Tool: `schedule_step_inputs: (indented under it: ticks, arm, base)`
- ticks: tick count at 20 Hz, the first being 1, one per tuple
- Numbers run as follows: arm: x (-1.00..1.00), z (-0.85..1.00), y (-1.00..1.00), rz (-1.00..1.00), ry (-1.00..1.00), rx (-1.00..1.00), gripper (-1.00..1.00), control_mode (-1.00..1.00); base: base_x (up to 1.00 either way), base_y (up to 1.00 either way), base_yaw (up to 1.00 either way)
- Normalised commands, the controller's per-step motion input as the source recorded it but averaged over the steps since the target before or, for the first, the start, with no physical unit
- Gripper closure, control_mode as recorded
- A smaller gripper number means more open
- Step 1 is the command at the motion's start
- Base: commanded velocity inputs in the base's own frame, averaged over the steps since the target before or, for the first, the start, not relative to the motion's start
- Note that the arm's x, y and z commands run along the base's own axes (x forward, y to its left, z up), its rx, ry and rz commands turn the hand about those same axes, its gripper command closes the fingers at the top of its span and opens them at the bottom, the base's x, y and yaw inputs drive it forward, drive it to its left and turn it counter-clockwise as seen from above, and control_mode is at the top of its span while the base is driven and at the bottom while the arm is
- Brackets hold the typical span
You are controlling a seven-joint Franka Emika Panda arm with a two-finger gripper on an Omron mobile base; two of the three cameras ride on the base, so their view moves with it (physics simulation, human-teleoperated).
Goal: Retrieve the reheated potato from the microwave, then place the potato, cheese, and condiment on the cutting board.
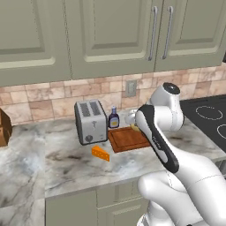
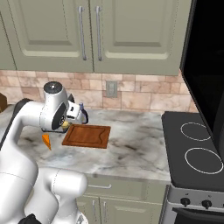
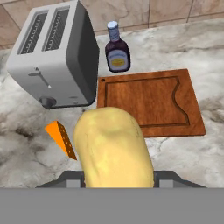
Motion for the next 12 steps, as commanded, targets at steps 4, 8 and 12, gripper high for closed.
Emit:
schedule_step_inputs:
  ticks: [4,8,12]
  arm:
    - [0.0,0.0,0.0,0.0,0.0,0.0,1.0,1.0]
    - [0.0,0.0,0.0,0.0,0.0,0.0,1.0,1.0]
    - [0.0,0.0,0.0,0.0,0.0,0.0,1.0,1.0]
  base:
    - [0.0,0.0,0.0]
    - [0.0,0.0,0.0]
    - [0.0,0.0,0.0]
